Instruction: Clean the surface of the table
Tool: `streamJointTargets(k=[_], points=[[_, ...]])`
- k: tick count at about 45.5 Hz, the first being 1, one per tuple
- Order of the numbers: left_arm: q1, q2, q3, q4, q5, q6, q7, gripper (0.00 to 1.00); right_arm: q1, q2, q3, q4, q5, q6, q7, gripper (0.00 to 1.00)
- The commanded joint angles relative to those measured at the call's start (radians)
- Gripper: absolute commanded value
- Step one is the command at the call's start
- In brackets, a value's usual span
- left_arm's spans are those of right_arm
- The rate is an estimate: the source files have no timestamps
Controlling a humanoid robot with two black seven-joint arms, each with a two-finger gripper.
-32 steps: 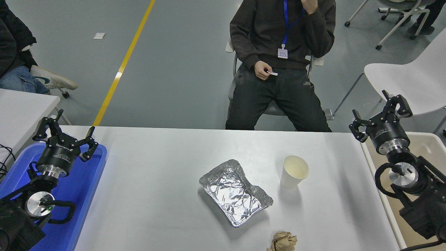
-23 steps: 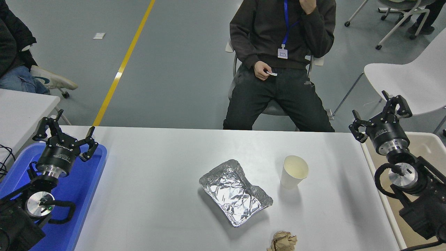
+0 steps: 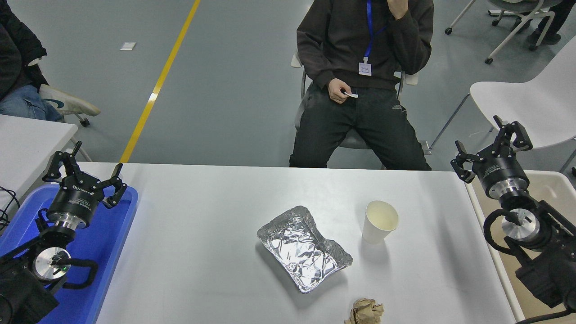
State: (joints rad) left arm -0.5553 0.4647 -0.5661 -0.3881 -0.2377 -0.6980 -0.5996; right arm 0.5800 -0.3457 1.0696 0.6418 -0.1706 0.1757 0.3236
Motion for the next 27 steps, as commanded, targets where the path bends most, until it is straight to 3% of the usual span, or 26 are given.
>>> streamJointTargets(k=[1,27], points=[[0.000,0.000,0.000,0.000,0.000,0.000,0.000,1.00,0.006,-0.003,0.003,0.001,0.008,0.004,-0.002,0.99],[-0.002,-0.001,-0.001,0.000,0.000,0.000,0.001,1.00,0.006,0.020,0.000,0.002,0.008,0.013,0.000,0.99]])
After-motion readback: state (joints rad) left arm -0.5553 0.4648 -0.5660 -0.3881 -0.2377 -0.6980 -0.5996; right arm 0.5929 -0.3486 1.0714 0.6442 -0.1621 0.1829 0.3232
